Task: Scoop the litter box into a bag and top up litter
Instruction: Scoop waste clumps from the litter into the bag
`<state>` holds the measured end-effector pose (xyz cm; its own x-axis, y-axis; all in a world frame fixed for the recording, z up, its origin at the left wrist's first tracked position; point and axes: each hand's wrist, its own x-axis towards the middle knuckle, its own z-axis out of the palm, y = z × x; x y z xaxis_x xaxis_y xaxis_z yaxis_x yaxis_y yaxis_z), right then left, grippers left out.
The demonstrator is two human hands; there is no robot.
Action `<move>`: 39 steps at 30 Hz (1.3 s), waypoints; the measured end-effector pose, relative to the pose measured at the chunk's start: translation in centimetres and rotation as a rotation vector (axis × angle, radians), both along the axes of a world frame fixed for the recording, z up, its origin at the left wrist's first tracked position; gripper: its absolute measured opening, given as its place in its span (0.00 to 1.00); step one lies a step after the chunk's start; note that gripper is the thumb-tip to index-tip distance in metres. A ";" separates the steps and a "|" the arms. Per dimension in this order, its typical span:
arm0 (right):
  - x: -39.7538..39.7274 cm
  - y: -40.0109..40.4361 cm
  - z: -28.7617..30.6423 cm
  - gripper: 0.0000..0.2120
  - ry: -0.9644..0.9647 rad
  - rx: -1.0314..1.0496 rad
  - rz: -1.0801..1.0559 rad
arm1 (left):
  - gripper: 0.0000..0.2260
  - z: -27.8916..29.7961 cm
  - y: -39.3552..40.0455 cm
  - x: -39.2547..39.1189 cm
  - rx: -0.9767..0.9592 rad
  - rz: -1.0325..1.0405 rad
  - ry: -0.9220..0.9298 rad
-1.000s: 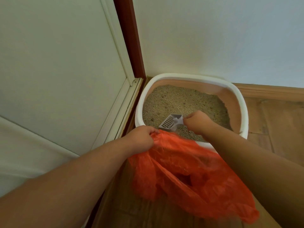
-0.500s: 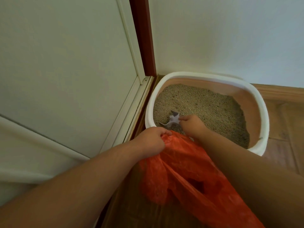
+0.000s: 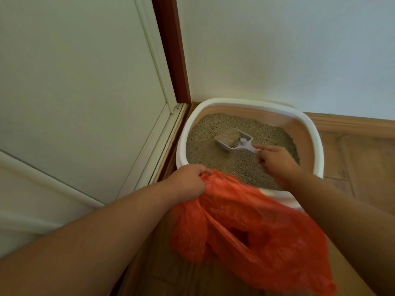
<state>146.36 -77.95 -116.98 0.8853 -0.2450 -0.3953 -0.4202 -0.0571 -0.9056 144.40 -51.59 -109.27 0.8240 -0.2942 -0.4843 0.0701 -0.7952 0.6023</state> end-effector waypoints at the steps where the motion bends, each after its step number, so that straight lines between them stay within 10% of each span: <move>1: -0.4 -0.8 0.6 0.15 -0.026 0.011 -0.021 | 0.25 0.1 -0.4 -0.1 0.002 -0.006 -0.002; 13: -5.1 -6.9 5.8 0.13 -0.039 -0.222 -0.055 | 0.22 0.9 -3.3 -1.2 0.002 -0.057 -0.069; 39: -8.3 -10.6 6.0 0.14 0.013 -0.065 0.054 | 0.25 0.7 -4.2 -1.0 0.002 -0.015 -0.052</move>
